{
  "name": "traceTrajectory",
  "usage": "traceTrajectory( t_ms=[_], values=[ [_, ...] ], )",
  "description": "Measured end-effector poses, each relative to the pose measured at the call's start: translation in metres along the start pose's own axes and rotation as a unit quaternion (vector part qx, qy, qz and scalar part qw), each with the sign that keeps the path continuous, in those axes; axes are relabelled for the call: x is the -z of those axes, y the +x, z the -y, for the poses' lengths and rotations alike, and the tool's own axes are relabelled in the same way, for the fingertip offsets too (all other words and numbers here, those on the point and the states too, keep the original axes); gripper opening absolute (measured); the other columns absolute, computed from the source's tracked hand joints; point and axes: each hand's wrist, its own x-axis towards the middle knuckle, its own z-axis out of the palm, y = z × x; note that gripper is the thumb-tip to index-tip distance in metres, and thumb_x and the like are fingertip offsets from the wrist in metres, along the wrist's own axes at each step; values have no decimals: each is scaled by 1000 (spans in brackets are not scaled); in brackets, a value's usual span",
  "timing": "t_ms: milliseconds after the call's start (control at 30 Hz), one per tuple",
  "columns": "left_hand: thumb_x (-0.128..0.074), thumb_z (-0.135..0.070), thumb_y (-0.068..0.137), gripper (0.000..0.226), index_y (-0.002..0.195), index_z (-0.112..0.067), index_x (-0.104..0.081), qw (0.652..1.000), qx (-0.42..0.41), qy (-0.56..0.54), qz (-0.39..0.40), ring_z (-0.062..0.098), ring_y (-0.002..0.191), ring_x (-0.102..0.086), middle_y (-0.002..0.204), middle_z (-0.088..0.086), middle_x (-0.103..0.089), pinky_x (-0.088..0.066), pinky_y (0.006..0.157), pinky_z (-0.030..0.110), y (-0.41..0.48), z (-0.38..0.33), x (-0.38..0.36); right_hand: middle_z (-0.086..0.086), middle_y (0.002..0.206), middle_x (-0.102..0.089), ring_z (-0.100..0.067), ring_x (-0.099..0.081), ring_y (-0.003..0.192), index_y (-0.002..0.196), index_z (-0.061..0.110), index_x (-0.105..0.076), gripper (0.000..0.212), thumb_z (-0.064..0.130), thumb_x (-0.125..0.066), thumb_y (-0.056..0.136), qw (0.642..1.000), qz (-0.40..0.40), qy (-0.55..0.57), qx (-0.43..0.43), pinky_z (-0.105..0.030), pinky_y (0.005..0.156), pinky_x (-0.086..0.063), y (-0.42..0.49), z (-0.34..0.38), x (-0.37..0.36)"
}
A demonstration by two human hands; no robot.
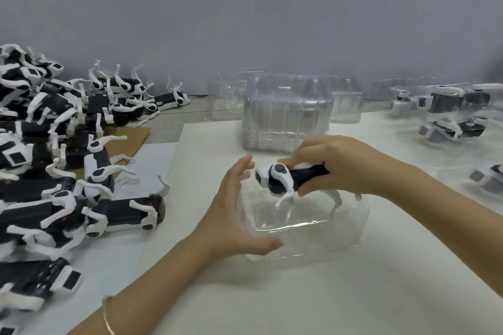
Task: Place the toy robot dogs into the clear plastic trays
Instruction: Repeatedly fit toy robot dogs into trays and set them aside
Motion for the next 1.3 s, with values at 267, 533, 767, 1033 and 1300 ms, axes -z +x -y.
traceTrajectory(
  t_ms=[267, 533, 767, 1033, 1300],
  values=[
    [-88, -48, 48, 129, 146, -52, -4, 1000, 0, -7, 20, -1, 142, -24, 147, -28, -22, -27, 111, 24, 2, 2, 1, 18, 103, -59, -7, -53, 96, 119, 41, -63, 42, 46, -76, 79, 994, 102, -35, 10, -33, 85, -47, 4, -7, -22],
    [-90, -50, 49, 133, 147, -54, 0, 999, -2, -3, 46, -7, 144, -15, 153, -32, -19, -22, 113, 24, 4, 5, 6, 0, 91, -60, -19, -53, 74, 97, 17, -67, 39, 49, -46, 93, 946, -55, -265, 180, -33, 71, -49, 2, -3, -40],
    [-79, -73, 47, 139, 142, -59, 21, 994, 45, -73, 63, -13, 141, 17, 151, -37, 25, -4, 113, 20, 1, 3, 4, 20, 125, -36, -9, -32, 116, 126, 52, -44, 48, 66, -52, 81, 995, 93, -26, -24, -30, 96, -27, 3, -9, -16],
    [-67, -74, 49, 99, 137, -35, -48, 943, 221, -245, -34, 21, 142, -34, 150, -2, -44, -24, 118, 52, 17, -23, -16, 7, 116, -46, -14, -45, 109, 127, 28, -45, 29, 37, -48, 100, 857, -109, 387, -321, -27, 92, -33, -61, -32, -58],
    [-88, -50, 54, 79, 114, -68, -40, 937, 89, -304, -146, -31, 106, -41, 122, -41, -49, -36, 85, 9, 48, -60, -2, 4, 133, -60, -17, -61, 118, 124, 61, -47, 78, 46, -79, 54, 752, -206, 601, -173, -41, 92, -48, -29, -11, -23]
  ],
)
